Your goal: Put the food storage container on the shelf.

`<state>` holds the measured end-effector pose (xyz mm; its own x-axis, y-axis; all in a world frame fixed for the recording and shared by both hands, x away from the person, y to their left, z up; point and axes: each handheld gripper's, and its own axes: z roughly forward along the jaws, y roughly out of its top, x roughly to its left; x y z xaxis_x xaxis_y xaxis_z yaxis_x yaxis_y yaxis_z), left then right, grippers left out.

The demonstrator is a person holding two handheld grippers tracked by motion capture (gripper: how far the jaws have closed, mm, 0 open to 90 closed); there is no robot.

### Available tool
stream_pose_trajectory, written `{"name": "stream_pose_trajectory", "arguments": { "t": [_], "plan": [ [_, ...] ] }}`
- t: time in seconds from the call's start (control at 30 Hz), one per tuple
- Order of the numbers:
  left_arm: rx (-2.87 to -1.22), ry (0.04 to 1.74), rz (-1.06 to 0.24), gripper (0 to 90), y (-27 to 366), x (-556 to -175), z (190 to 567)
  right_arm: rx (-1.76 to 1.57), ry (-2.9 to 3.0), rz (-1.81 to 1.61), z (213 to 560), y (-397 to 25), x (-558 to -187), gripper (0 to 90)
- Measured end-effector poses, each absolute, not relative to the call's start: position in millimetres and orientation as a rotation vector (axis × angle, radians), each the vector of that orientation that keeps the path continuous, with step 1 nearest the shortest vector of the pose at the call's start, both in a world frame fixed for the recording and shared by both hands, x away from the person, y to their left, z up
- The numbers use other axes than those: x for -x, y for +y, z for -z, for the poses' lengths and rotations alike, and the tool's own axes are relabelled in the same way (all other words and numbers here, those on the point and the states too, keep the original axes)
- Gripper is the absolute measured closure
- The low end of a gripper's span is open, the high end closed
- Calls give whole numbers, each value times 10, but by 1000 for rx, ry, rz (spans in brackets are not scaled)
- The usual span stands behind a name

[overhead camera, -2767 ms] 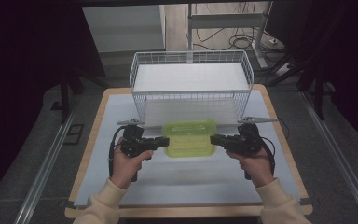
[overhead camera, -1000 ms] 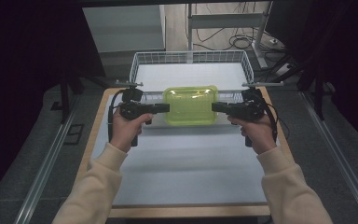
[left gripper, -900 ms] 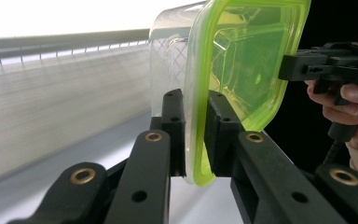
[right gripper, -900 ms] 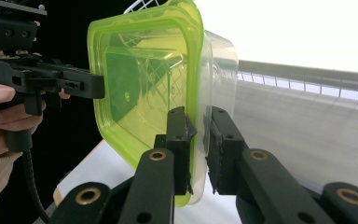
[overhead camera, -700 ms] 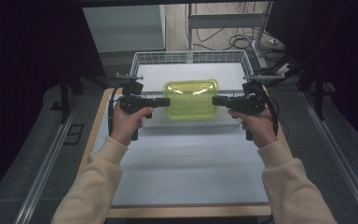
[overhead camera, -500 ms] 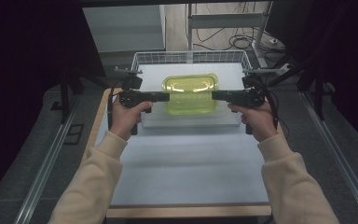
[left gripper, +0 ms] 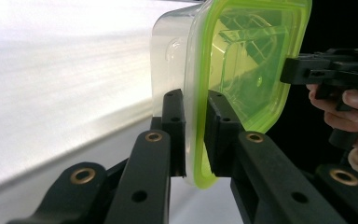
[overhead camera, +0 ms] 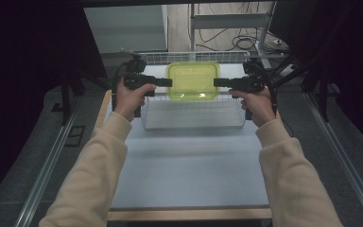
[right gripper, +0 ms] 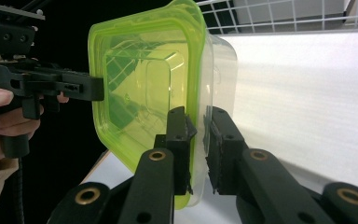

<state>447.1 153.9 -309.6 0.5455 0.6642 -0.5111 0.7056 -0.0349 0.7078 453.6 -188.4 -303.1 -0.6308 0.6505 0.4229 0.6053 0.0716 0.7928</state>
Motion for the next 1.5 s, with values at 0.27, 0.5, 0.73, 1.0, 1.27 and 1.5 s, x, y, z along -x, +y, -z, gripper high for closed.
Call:
{"name": "stream_pose_trajectory", "arguments": {
  "t": [0.27, 0.5, 0.73, 1.0, 1.27, 1.5],
  "plan": [
    [-1732, 1169, 72, 797, 1524, -4689, 3054, -1382, 2260, -1629, 2969, -1880, -4746, 797],
    [-1724, 1208, 72, 794, 1459, -4807, 3109, -1445, 2259, -1615, 3010, -1904, -4904, 795],
    [-1703, 1217, 65, 787, 1427, -4860, 3171, -1489, 2257, -1618, 3070, -1928, -4992, 791],
    [-1695, 1244, 47, 692, 1389, -4947, 3219, -1484, 2232, -1544, 3115, -1880, -5047, 704],
    [-1695, 1257, 2, 461, 1419, -5035, 3310, -1504, 2196, -1510, 3174, -1851, -5087, 613],
    [-1703, 1245, 16, 253, 1472, -5056, 3372, -1483, 2178, -1482, 3186, -1852, -5061, 440]
  ]
}}
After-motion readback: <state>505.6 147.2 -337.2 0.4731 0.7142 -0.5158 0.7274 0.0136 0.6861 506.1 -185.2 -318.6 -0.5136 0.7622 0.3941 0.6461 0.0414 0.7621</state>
